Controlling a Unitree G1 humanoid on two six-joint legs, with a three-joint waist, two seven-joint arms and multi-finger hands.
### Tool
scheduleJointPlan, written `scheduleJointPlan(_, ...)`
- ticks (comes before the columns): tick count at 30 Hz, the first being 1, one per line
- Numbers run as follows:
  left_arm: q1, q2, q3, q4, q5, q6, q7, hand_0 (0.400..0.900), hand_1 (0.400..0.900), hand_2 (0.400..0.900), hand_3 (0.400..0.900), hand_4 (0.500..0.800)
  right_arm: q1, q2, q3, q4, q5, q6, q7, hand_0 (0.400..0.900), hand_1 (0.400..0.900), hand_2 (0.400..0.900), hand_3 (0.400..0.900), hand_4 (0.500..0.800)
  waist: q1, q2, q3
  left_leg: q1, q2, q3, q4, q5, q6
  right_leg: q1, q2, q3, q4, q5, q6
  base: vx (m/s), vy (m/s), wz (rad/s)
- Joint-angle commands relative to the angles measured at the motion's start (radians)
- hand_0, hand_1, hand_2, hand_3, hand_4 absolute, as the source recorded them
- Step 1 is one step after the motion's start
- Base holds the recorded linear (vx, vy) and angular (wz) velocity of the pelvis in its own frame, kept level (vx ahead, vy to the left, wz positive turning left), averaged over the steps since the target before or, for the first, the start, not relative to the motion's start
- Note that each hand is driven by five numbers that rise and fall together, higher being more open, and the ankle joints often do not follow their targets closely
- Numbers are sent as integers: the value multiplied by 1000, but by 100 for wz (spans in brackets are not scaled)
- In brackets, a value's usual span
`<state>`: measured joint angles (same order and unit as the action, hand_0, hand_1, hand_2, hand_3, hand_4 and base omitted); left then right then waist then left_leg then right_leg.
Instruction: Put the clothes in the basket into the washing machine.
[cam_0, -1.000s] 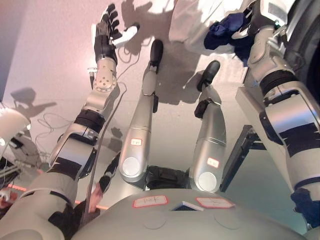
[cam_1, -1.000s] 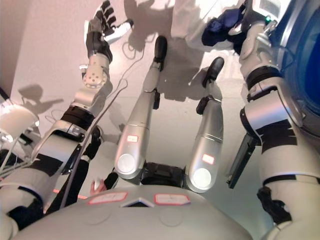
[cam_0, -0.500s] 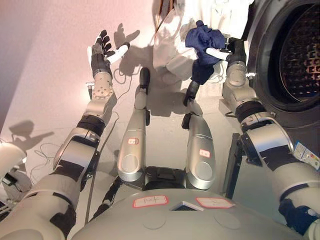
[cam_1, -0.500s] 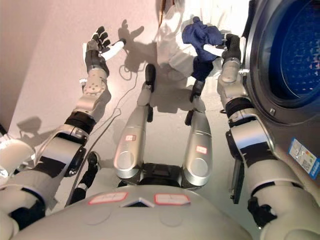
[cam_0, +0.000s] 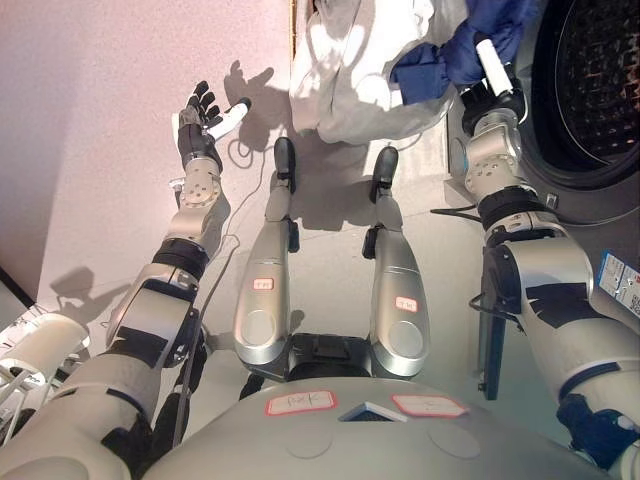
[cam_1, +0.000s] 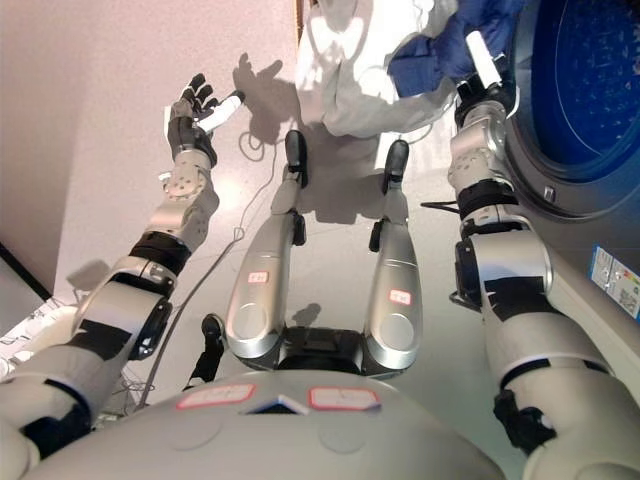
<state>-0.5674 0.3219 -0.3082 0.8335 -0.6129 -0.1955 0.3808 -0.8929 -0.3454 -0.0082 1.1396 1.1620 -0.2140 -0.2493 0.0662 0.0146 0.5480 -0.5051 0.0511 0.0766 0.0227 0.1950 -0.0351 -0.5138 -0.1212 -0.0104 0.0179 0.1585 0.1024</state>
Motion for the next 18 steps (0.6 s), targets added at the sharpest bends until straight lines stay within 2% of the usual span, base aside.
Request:
scheduleJointPlan(1, 46, -12, 49, -28, -20, -43, -4, 900, 900, 900, 900, 800, -46, -58, -54, -23, 136, -110, 30, 400, 400, 400, 400, 500, 8, 51, -65, -40, 15, -64, 56, -42, -72, 33, -75, -18, 124, -53, 71, 46, 28, -19)
scheduleJointPlan(6, 55, -23, 35, -36, -25, -38, -3, 900, 900, 900, 900, 800, -65, -51, -119, -26, 239, -157, 24, 400, 400, 400, 400, 500, 1, 65, -74, -35, 15, -51, 47, -37, -72, 27, -77, -8, 116, -42, 73, 2, 34, -11)
scheduleJointPlan(11, 53, -34, 18, -28, -25, -31, 3, 900, 900, 900, 900, 800, -101, -80, -207, -3, 340, -213, -5, 400, 400, 400, 400, 500, -9, 80, -90, -35, 12, -45, 36, -38, -77, 30, -84, -4, 106, -44, 74, 2, 6, -1)
scheduleJointPlan(18, 41, -21, 1, -44, -25, -30, 13, 900, 900, 900, 900, 800, -199, -208, -271, 70, 411, -245, -63, 400, 400, 400, 400, 500, -3, 105, -108, -43, 0, -45, 14, -29, -84, 20, -96, -3, 102, -40, 79, 16, 11, 8)
